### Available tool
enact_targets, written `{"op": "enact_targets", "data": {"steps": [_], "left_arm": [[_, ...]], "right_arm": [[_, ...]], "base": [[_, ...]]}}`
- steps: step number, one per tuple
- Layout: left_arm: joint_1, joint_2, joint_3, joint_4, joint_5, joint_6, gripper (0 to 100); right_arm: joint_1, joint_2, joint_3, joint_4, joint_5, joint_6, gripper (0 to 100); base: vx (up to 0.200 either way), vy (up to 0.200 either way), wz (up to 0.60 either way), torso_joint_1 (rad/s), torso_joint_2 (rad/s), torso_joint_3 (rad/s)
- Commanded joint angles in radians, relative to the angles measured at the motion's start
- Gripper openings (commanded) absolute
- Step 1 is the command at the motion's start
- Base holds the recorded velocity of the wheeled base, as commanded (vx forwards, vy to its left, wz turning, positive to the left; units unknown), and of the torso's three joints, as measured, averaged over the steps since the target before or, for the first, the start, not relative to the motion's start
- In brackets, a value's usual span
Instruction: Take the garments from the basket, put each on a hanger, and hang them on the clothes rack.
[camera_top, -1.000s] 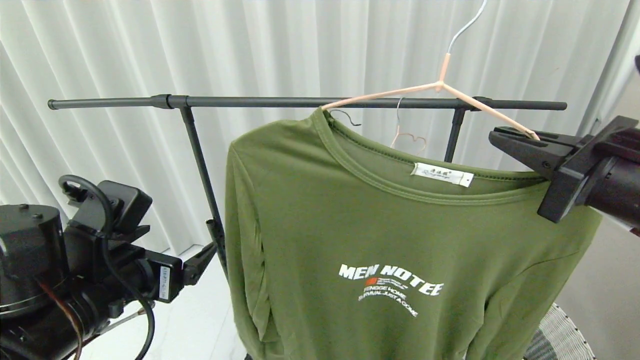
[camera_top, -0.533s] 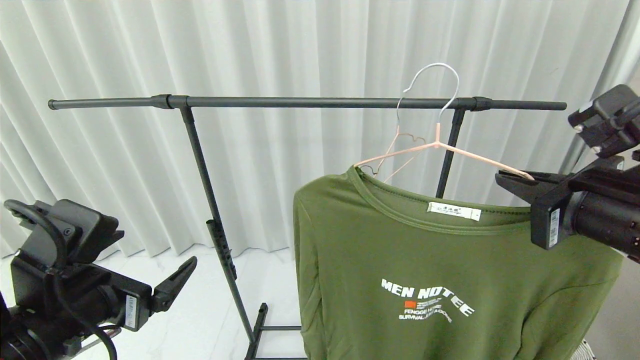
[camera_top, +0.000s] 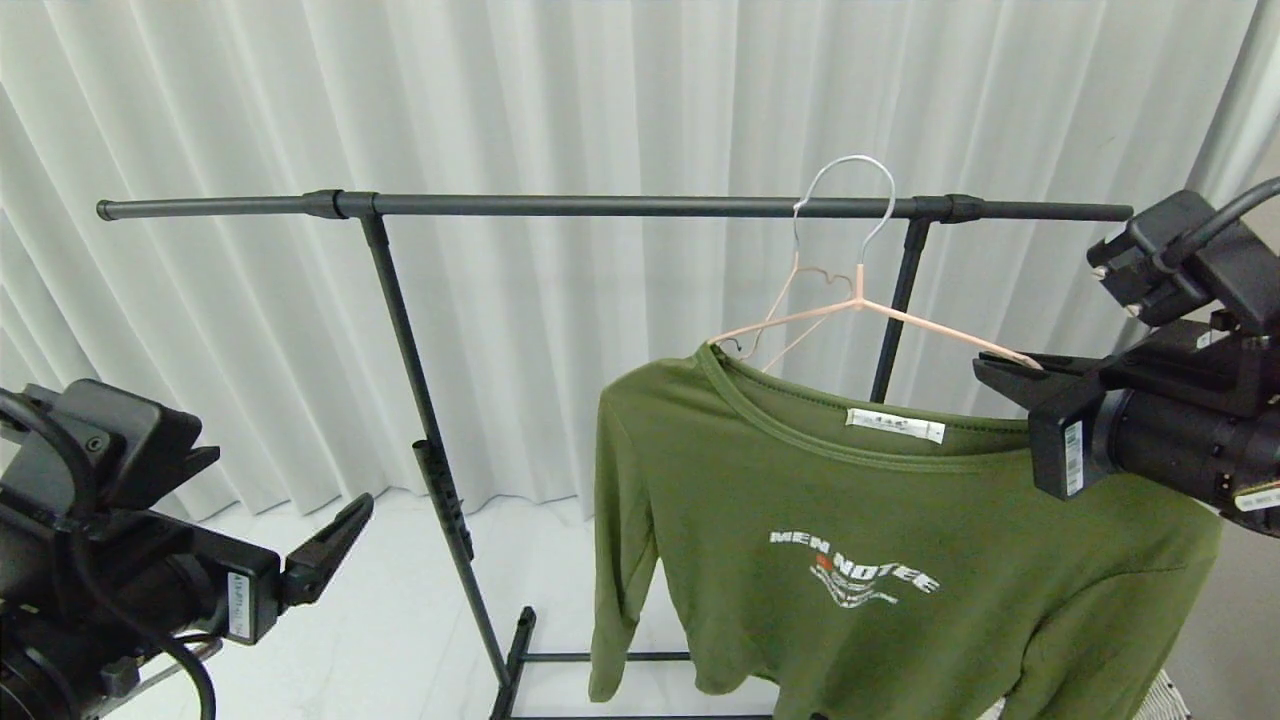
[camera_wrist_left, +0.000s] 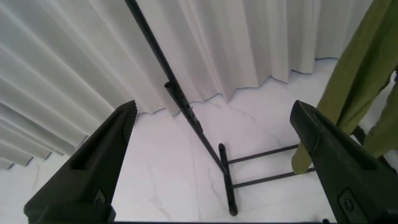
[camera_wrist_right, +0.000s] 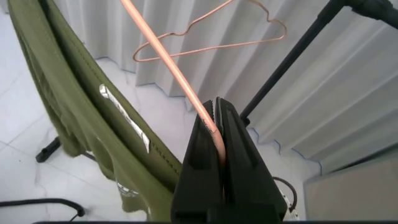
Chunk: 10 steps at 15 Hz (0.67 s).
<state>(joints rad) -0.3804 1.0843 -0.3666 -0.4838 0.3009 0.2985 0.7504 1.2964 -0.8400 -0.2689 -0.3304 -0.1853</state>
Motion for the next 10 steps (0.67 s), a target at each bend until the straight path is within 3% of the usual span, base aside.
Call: {"op": "enact_targets", "data": {"steps": [1,4,10], "left_arm": [[0.002,0.003,-0.003,-0.002,0.000,0.014,100],[0.000,0.008,-0.009,-0.001,0.000,0.019,100],[0.000,0.008,-0.017,-0.002,0.000,0.037,100]], "right_arm": [[-0.008,0.003,-0.001,-0.001,-0.001,0.000,0],[-0.011,0.004,-0.001,-0.004,-0.002,0.000,0],[-0.017,0.020,-0.019,-0.009,-0.002,0.000,0]], "base": [[0.000,0.200,0.00,-0.007,0.00,0.007],[0.000,0.200,0.00,0.007,0.01,-0.001],[0.000,0.000,0.00,0.000,0.00,0.000]]}}
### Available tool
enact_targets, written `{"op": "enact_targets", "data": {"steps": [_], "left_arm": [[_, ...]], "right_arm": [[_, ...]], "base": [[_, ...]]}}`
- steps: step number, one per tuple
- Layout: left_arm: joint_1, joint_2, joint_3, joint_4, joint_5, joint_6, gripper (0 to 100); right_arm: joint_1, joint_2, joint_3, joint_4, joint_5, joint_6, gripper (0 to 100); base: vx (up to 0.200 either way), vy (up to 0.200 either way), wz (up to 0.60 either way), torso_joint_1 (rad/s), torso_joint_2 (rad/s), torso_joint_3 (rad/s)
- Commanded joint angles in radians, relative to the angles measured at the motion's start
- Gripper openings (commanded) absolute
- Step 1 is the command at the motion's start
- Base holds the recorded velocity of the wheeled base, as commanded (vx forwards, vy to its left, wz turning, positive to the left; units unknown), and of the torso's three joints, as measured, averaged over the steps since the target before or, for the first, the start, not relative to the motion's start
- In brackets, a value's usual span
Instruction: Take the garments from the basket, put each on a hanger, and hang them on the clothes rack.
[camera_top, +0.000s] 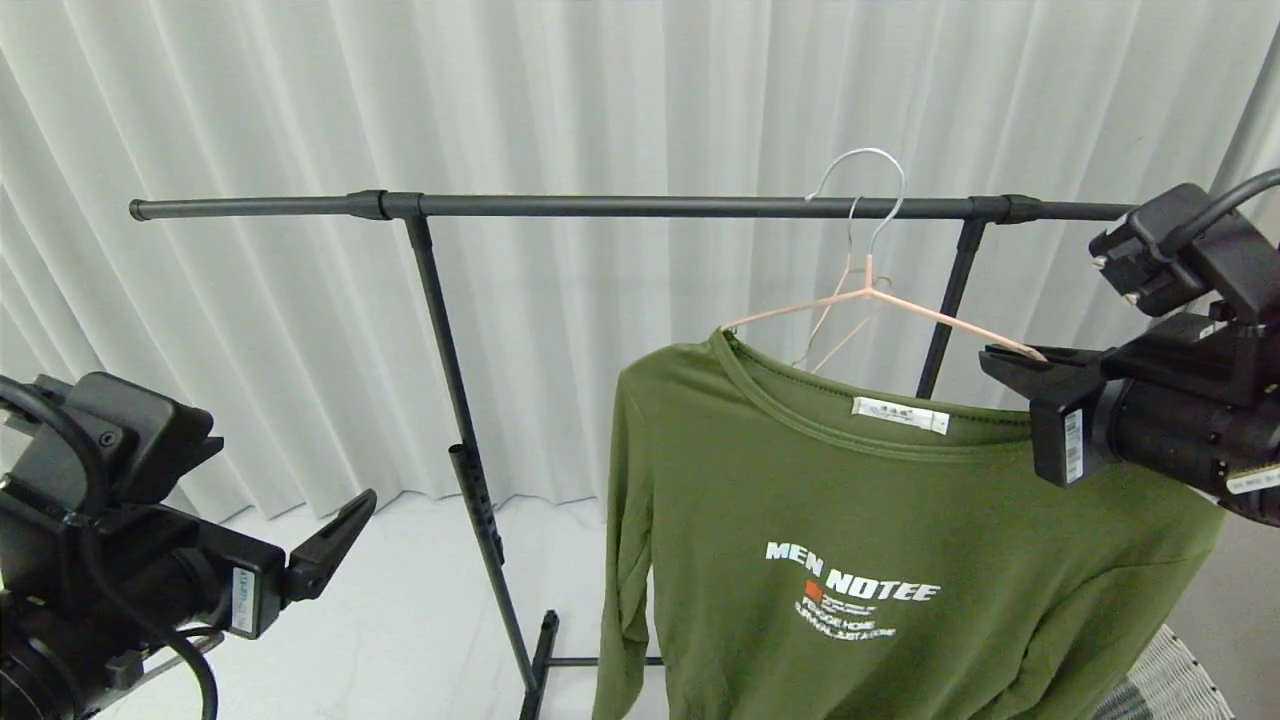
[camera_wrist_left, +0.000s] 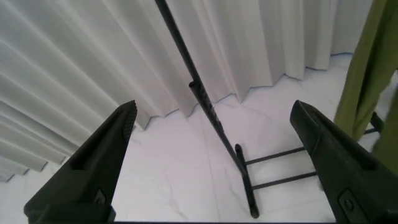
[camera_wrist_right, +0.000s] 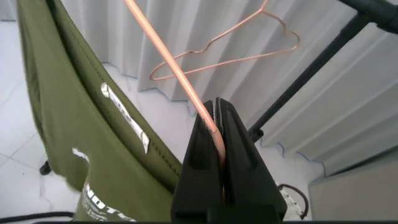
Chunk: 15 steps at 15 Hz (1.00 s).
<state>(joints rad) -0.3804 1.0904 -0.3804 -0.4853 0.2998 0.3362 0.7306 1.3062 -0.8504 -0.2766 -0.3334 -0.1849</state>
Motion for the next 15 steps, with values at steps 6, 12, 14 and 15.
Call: {"op": "enact_targets", "data": {"steps": [6,12,14,15], "left_arm": [[0.000,0.019,-0.032,0.001,0.001,0.001,100],[-0.003,0.019,-0.032,0.001,0.001,0.001,100],[-0.003,0.019,-0.032,0.001,0.001,0.001,100],[-0.003,0.019,-0.032,0.001,0.001,0.001,100]], "right_arm": [[0.009,0.094,-0.124,0.000,-0.006,0.005,0],[0.035,0.116,-0.118,0.000,-0.052,0.007,0],[0.035,0.122,-0.118,0.002,-0.075,0.008,0],[0.035,0.125,-0.116,0.002,-0.078,0.008,0]], "base": [[0.033,0.000,0.00,0.000,0.00,0.000],[0.200,0.000,0.00,0.002,0.00,0.005],[0.200,0.000,0.00,0.002,0.00,0.002],[0.200,0.000,0.00,0.002,0.00,0.002]]}}
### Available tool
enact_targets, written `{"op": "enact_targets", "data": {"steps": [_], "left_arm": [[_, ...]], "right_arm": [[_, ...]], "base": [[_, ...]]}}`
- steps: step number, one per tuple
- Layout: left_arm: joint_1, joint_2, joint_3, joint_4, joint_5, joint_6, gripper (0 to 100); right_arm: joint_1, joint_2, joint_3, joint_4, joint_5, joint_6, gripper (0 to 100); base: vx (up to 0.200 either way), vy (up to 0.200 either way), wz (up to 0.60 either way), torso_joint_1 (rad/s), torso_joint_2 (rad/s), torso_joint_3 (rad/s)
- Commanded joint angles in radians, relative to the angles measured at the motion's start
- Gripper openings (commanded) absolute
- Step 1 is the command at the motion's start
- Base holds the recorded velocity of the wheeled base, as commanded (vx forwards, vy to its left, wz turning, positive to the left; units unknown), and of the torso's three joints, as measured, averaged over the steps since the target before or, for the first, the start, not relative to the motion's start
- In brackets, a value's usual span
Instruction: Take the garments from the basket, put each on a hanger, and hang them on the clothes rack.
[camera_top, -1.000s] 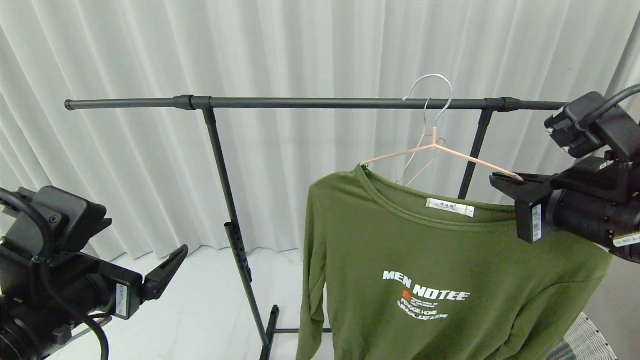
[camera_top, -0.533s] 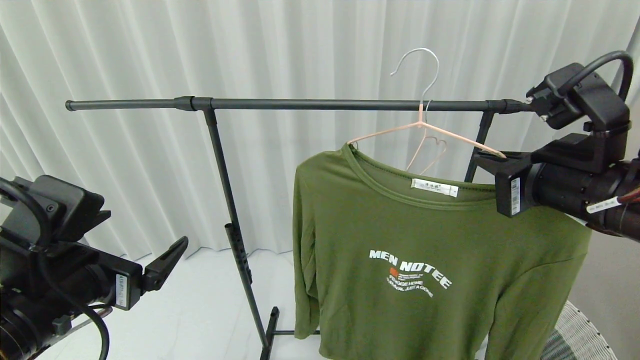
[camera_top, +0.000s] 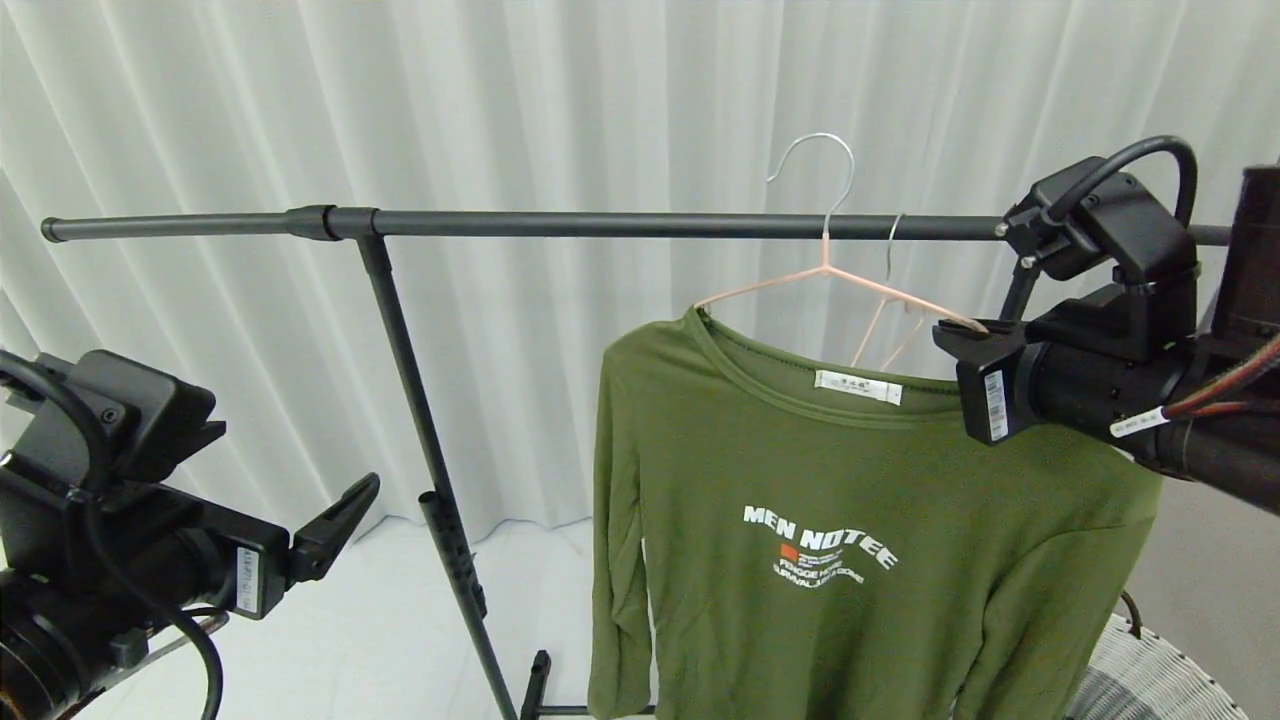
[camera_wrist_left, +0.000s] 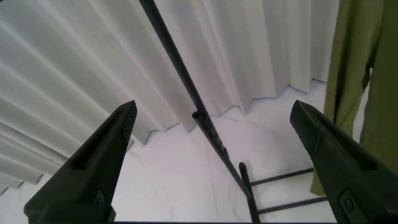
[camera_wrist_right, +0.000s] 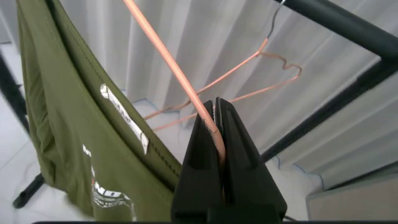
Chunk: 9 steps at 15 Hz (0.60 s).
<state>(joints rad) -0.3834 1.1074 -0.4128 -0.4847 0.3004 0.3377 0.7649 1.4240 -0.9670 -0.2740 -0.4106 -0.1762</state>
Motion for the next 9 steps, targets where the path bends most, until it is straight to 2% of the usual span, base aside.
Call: {"op": "enact_targets", "data": {"steps": [1,2,7,9], "left_arm": [[0.000,0.002,0.000,0.000,0.000,-0.002,100],[0.000,0.002,0.002,0.000,-0.001,-0.002,100],[-0.006,-0.003,0.000,0.000,-0.001,-0.003,100],[-0.006,-0.006,0.003,-0.002,-0.001,-0.003,100]], "right_arm": [[0.001,0.010,0.001,-0.001,0.000,0.000,0],[0.001,0.013,0.001,0.001,-0.002,0.000,0],[-0.004,0.055,0.001,0.003,-0.036,0.001,0],[-0.004,0.102,-0.033,0.001,-0.066,0.011,0]], "base": [[0.200,0.000,0.00,0.002,0.00,0.002],[0.200,0.000,0.00,-0.002,0.00,0.007],[0.000,0.000,0.00,0.000,0.00,0.000],[0.000,0.000,0.00,0.000,0.00,0.000]]}}
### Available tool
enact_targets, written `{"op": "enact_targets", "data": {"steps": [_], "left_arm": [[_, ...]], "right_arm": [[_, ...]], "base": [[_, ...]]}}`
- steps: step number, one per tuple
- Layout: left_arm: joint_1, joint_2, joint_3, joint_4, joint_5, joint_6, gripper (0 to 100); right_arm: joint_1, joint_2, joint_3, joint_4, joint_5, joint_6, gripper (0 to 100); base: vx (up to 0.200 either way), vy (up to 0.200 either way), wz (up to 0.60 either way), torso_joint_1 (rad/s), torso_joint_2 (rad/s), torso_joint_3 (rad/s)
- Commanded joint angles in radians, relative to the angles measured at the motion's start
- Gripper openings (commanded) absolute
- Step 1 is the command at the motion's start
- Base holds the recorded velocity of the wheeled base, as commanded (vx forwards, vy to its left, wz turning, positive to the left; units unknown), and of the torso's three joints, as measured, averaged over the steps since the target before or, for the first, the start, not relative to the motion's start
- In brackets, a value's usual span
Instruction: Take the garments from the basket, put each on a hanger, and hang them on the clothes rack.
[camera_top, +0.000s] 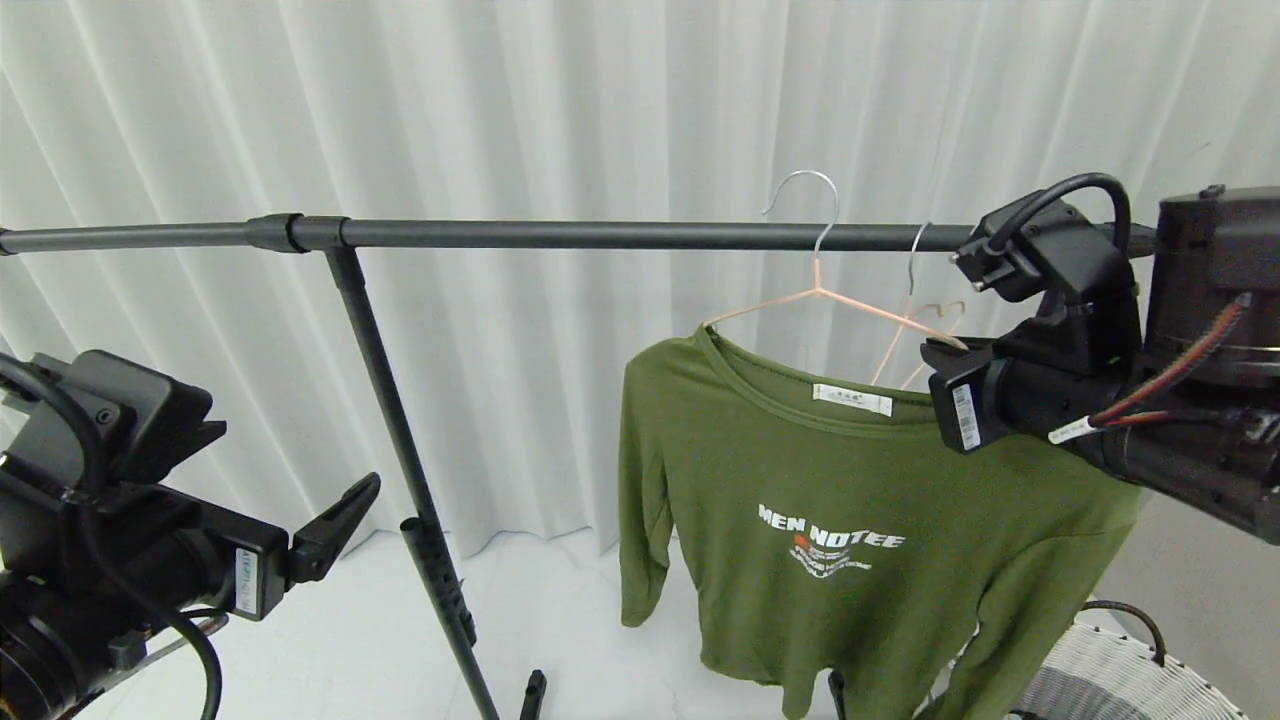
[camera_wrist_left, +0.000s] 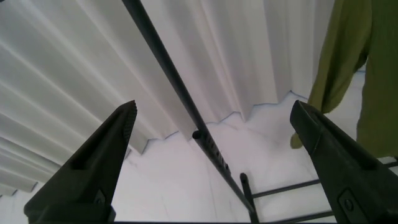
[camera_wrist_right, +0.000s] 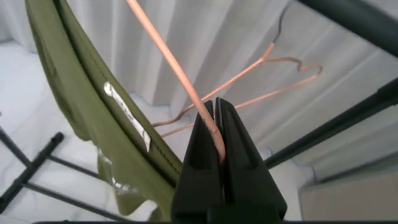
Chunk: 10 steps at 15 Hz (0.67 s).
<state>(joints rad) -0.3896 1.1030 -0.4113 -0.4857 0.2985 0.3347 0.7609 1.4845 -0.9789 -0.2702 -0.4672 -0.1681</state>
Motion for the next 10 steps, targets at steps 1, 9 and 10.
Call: {"op": "enact_targets", "data": {"steps": [1,9,10], "left_arm": [[0.000,-0.002,0.002,-0.001,0.001,0.000,100],[0.000,0.003,0.008,0.001,0.001,-0.009,100],[0.000,0.005,0.006,0.001,0.001,-0.009,100]], "right_arm": [[0.000,0.069,-0.049,-0.003,-0.033,0.002,0],[-0.038,0.223,-0.182,-0.001,-0.157,0.004,0],[-0.041,0.237,-0.191,-0.001,-0.176,0.004,0]], "base": [[0.000,0.000,0.00,0.000,0.00,0.000],[0.000,0.000,0.00,0.000,0.00,0.000],[0.000,0.000,0.00,0.000,0.00,0.000]]}}
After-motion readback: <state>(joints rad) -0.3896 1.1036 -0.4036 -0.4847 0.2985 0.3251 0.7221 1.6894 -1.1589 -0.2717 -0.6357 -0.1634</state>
